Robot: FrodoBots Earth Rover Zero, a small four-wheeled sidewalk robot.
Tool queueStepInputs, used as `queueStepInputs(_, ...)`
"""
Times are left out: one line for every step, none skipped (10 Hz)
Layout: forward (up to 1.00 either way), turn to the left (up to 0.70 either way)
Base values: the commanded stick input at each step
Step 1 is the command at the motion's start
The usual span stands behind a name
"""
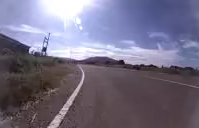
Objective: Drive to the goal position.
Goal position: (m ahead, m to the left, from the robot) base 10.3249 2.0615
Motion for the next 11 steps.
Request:
queueStepInputs(1.0, 0.0)
queueStepInputs(1.0, 0.0)
queueStepInputs(1.0, 0.0)
queueStepInputs(1.0, 0.0)
queueStepInputs(1.0, 0.0)
queueStepInputs(1.0, 0.0)
queueStepInputs(1.0, 0.0)
queueStepInputs(1.0, 0.0)
queueStepInputs(1.0, 0.0)
queueStepInputs(1.0, 0.0)
queueStepInputs(1.0, 0.0)
